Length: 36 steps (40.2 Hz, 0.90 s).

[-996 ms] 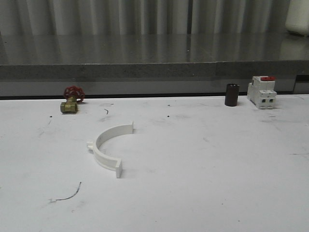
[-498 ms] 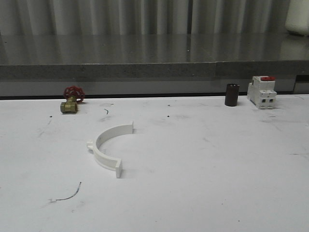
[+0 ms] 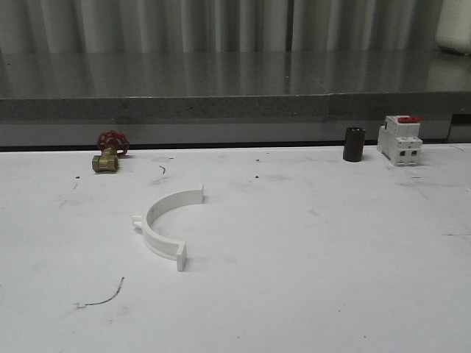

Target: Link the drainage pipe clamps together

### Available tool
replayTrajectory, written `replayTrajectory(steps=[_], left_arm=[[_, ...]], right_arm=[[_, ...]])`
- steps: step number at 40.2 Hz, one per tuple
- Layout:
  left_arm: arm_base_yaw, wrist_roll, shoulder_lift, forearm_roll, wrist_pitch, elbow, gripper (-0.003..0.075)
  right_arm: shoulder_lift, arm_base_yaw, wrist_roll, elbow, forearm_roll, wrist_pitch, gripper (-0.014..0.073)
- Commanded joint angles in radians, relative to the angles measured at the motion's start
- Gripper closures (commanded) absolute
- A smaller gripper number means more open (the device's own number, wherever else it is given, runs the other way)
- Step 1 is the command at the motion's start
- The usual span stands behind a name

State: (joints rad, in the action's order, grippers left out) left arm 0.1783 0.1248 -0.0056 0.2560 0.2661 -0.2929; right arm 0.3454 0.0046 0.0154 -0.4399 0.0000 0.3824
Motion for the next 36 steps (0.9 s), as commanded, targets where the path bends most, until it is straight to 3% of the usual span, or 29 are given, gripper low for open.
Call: replayTrajectory(steps=[1,19,36], left_arm=[[0.003,-0.001,-0.002,0.005,-0.076,-0.027,0.0741],[0.003,-0.001,-0.002,0.005,-0.076,-0.027,0.0741],[0.003,-0.001,-0.002,0.005,-0.076,-0.027,0.0741]], right_arm=[[0.14,-0.007,-0.003,-0.087,-0.006,-0.064,-0.0049],[0.918,-0.025,0.007,-0.57,-0.015,0.269,-0.0049],[1.305,-0.241,0.037,-0.761,-0.01,0.392,-0.0049]])
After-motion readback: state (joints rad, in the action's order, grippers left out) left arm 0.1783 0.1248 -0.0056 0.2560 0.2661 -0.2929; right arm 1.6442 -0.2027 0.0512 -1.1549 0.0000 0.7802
